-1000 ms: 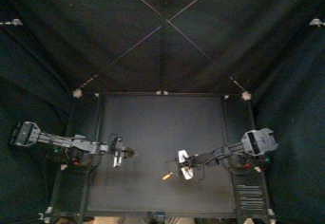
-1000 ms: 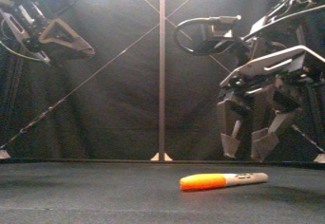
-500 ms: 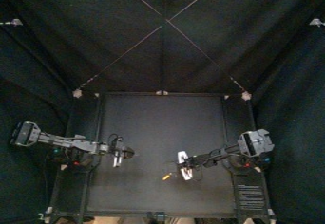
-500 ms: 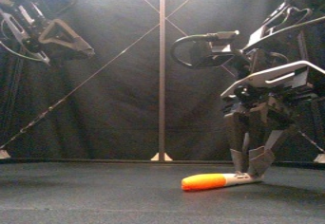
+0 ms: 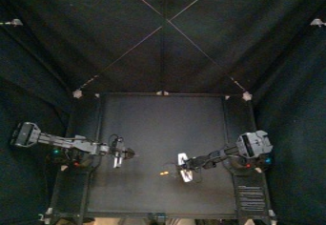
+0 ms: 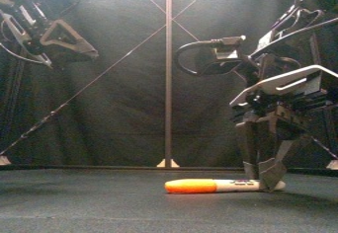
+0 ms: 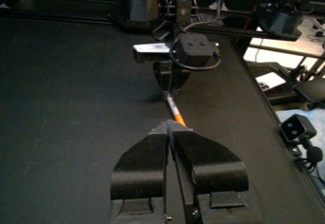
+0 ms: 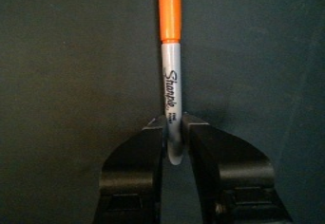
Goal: Uncap the pen
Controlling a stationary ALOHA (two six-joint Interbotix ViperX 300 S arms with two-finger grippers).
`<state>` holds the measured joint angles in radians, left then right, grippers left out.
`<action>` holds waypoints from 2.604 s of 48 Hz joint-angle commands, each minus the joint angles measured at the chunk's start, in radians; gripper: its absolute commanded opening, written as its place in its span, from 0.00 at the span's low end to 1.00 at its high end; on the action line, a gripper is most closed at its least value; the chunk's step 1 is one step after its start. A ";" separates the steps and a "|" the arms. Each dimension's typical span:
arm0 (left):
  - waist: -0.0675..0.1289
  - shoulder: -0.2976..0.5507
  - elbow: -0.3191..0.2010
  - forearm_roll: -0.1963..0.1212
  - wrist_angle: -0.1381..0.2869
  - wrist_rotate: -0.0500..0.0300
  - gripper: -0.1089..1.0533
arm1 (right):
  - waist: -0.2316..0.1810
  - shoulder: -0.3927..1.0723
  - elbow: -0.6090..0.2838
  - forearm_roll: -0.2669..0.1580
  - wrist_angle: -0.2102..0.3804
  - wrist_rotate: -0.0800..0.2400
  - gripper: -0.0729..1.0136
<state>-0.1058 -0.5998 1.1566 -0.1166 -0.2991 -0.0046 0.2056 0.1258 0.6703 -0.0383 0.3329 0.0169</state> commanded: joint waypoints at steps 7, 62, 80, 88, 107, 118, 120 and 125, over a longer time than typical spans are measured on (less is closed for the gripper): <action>0.041 -0.003 -0.031 -0.057 -0.028 0.0000 0.50 | -0.040 -0.104 -0.006 0.003 -0.058 0.011 0.58; 0.121 0.152 -0.146 -0.140 -0.156 -0.0031 0.88 | -0.288 -0.249 -0.063 -0.052 -0.391 0.005 0.58; 0.133 0.216 -0.175 -0.233 -0.156 0.0015 0.84 | -0.295 -0.241 -0.064 -0.060 -0.393 -0.003 0.58; 0.133 0.218 -0.175 -0.236 -0.156 0.0015 0.79 | -0.296 -0.241 -0.069 -0.081 -0.393 0.006 0.58; 0.130 0.215 -0.169 -0.235 -0.152 0.0015 0.60 | -0.307 -0.241 -0.072 -0.083 -0.393 0.006 0.58; 0.129 0.195 -0.160 -0.235 -0.150 0.0015 0.53 | -0.307 -0.241 -0.069 -0.083 -0.387 0.009 0.58; 0.129 0.190 -0.156 -0.233 -0.150 0.0015 0.53 | -0.307 -0.241 -0.067 -0.081 -0.387 0.009 0.58; 0.129 0.176 -0.146 -0.233 -0.149 0.0015 0.53 | -0.307 -0.241 -0.063 -0.078 -0.383 0.009 0.58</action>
<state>0.0215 -0.4050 1.0170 -0.3497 -0.4433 -0.0046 -0.0982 -0.0951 0.6228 -0.1212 -0.0506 0.0245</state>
